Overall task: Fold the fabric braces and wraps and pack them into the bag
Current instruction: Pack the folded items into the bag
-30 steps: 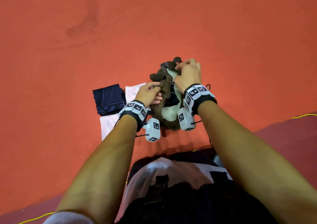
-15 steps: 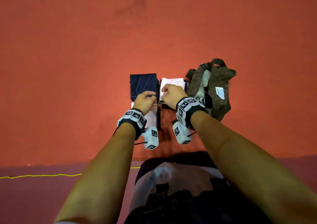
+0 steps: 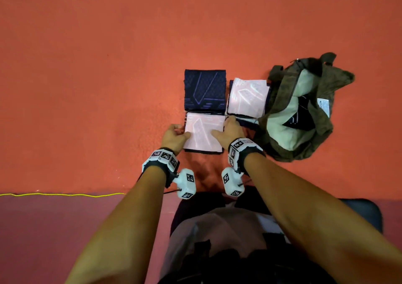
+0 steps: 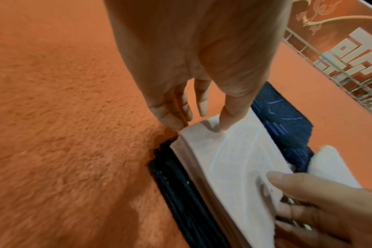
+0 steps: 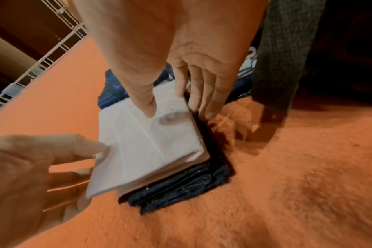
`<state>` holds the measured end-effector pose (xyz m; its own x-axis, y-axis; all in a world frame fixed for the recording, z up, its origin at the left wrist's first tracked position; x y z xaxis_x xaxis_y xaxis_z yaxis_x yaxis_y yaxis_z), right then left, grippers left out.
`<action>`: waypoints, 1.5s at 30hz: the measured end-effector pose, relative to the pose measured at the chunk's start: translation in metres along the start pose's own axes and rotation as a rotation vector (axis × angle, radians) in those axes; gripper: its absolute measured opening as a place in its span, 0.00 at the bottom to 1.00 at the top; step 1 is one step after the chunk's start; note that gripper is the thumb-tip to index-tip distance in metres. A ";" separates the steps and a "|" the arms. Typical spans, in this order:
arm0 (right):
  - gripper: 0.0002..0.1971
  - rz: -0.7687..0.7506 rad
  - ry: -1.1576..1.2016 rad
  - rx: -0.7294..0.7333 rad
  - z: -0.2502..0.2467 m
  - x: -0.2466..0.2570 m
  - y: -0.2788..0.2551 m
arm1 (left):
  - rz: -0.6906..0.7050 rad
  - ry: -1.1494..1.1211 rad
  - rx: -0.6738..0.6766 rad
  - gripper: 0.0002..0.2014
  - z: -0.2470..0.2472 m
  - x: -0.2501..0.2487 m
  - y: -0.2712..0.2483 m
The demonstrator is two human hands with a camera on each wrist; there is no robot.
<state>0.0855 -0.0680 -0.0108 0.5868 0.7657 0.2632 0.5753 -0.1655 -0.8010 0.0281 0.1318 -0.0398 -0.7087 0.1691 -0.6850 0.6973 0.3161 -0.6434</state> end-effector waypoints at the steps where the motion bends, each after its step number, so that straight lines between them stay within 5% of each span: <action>1: 0.34 0.019 -0.010 -0.020 0.001 0.000 0.001 | -0.001 -0.009 0.015 0.15 0.002 -0.001 0.001; 7: 0.50 0.179 -0.018 -0.006 0.009 -0.004 0.012 | -0.059 -0.075 0.078 0.29 0.008 0.005 0.012; 13: 0.62 0.220 0.054 0.128 0.027 -0.012 0.023 | -0.050 -0.078 0.111 0.32 0.013 0.003 0.013; 25: 0.26 0.258 0.333 0.258 0.027 -0.018 0.022 | -0.147 -0.128 0.205 0.22 0.018 0.005 0.007; 29: 0.38 0.264 0.338 0.274 0.024 -0.016 0.015 | -0.154 -0.162 0.186 0.21 0.016 0.003 0.001; 34: 0.50 0.210 0.371 0.273 0.020 -0.010 0.008 | -0.177 -0.208 0.146 0.43 0.010 -0.006 -0.011; 39: 0.43 0.137 0.456 0.312 0.006 0.006 -0.009 | -0.149 -0.258 0.086 0.44 -0.002 -0.023 -0.021; 45: 0.52 0.093 0.396 0.292 -0.009 0.012 -0.012 | -0.094 -0.288 0.058 0.47 -0.007 -0.045 -0.033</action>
<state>0.0910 -0.0621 0.0066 0.8317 0.4522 0.3222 0.3600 0.0026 -0.9330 0.0367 0.1199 0.0147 -0.7166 -0.1326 -0.6848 0.6408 0.2628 -0.7214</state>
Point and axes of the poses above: each hand's wrist, its own y-axis towards the middle knuckle, its own z-axis out of the palm, x = y × z, the point moved 5 cm from there along y, towards the middle knuckle, and after that the axes turned 11 degrees about z, right-handed, at the moved point
